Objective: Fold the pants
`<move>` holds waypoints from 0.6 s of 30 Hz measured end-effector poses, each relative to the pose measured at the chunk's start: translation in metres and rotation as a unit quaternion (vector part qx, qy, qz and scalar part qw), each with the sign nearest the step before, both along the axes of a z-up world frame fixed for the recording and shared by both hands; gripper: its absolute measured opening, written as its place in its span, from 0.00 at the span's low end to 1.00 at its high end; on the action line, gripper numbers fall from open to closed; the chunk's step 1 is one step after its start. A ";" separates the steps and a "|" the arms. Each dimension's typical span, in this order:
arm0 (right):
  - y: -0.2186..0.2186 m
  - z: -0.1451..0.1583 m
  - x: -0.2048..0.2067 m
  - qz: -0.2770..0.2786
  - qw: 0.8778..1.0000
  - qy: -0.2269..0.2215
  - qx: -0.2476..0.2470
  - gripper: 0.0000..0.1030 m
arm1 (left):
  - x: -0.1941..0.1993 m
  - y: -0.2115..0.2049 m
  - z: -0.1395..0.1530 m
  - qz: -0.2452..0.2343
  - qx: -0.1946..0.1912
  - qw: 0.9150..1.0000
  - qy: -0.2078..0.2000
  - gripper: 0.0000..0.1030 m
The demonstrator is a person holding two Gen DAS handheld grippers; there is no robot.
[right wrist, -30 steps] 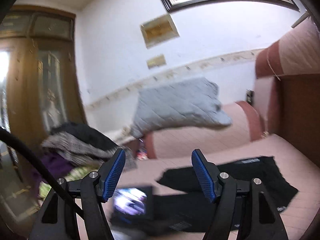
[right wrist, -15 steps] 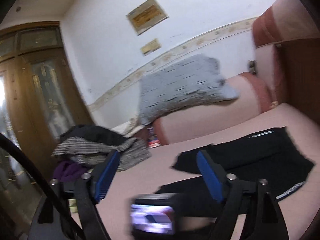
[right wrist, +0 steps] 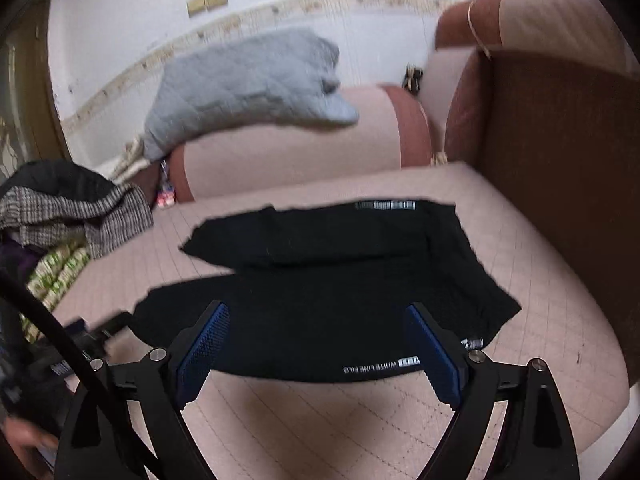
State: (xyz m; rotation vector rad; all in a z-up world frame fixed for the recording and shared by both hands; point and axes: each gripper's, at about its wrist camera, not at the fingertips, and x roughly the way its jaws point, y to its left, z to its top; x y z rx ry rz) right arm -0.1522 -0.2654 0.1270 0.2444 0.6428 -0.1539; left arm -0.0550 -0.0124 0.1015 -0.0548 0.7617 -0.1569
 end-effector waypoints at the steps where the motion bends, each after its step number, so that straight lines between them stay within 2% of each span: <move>1: -0.005 -0.004 0.005 0.002 1.000 0.008 0.001 0.90 | 0.003 0.003 0.001 0.000 0.004 1.000 0.001 1.00; 3: -0.008 -0.015 0.007 0.001 1.000 0.019 -0.004 0.90 | 0.012 0.009 0.004 -0.006 0.006 1.000 0.004 1.00; 7: -0.032 -0.019 0.026 0.000 0.999 0.040 -0.012 0.90 | 0.041 0.025 0.011 -0.036 -0.023 0.999 0.016 0.99; 8: -0.040 -0.019 0.032 -0.002 0.999 0.045 -0.015 0.90 | 0.047 0.028 0.012 -0.041 -0.027 0.999 0.020 0.93; 9: -0.049 -0.019 0.038 -0.003 0.999 0.050 -0.018 0.90 | 0.056 0.030 0.014 -0.050 -0.035 0.998 0.025 0.81; 10: -0.056 -0.019 0.044 -0.004 0.998 0.054 -0.020 0.90 | 0.070 0.033 0.014 -0.066 -0.048 0.996 0.038 0.73; 12: -0.074 -0.020 0.061 -0.009 0.998 0.064 -0.024 0.90 | 0.092 0.034 0.014 -0.089 -0.069 0.992 0.061 0.41; 13: -0.081 -0.021 0.070 -0.010 0.997 0.068 -0.025 0.90 | 0.105 0.034 0.012 -0.099 -0.080 0.989 0.075 0.37; 15: -0.106 -0.026 0.095 -0.014 0.996 0.082 -0.021 0.90 | 0.133 0.028 0.007 -0.110 -0.082 0.986 0.093 0.36; 18: -0.138 -0.036 0.136 -0.016 0.994 0.104 0.003 0.90 | 0.177 0.011 -0.004 -0.112 -0.048 0.987 0.110 0.37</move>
